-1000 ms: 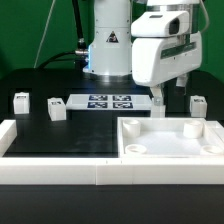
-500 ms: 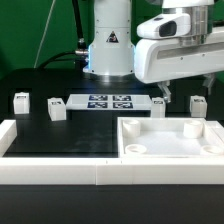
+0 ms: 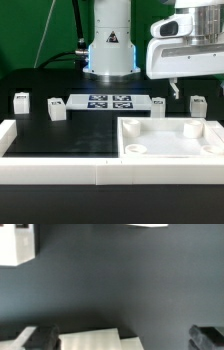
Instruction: Assemble one leg
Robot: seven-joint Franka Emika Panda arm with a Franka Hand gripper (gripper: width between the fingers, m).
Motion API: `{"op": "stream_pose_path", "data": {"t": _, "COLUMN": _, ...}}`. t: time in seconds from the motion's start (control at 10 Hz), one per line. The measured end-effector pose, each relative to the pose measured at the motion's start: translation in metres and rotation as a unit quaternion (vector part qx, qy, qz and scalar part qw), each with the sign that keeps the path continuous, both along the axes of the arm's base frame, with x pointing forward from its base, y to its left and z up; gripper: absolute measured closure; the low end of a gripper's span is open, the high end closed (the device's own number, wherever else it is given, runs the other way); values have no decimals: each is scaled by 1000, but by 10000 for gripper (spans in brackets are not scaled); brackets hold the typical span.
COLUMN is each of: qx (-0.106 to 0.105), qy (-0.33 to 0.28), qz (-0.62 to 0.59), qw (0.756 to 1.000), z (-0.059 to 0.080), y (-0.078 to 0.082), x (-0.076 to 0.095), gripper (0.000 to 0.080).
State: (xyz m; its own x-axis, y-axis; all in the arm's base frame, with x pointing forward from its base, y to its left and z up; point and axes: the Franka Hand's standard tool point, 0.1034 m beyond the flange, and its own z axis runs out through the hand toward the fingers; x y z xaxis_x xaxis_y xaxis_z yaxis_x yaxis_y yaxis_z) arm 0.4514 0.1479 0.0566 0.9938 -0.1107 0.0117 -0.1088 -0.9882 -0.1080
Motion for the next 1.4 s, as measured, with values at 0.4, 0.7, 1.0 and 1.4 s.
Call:
{"op": "stream_pose_path", "data": {"t": 0.4, "qx": -6, "qy": 52, "qz": 16, "qw": 998, "z": -8, "y": 14, "x": -25, "gripper": 151}}
{"op": "stream_pose_path", "data": {"t": 0.7, "qx": -13, "qy": 168, "qz": 32, "qw": 985, "z": -7, "y": 19, "x": -35, "gripper": 151}}
{"op": "stream_pose_path", "data": {"t": 1.0, "qx": -12, "qy": 277, "qz": 43, "qw": 960, "z": -8, "y": 14, "x": -34, "gripper": 151}}
{"op": "stream_pose_path", "data": {"t": 1.4, "qx": -9, "qy": 442, "qz": 51, "qw": 895, "z": -14, "y": 8, "x": -45, "gripper": 151}}
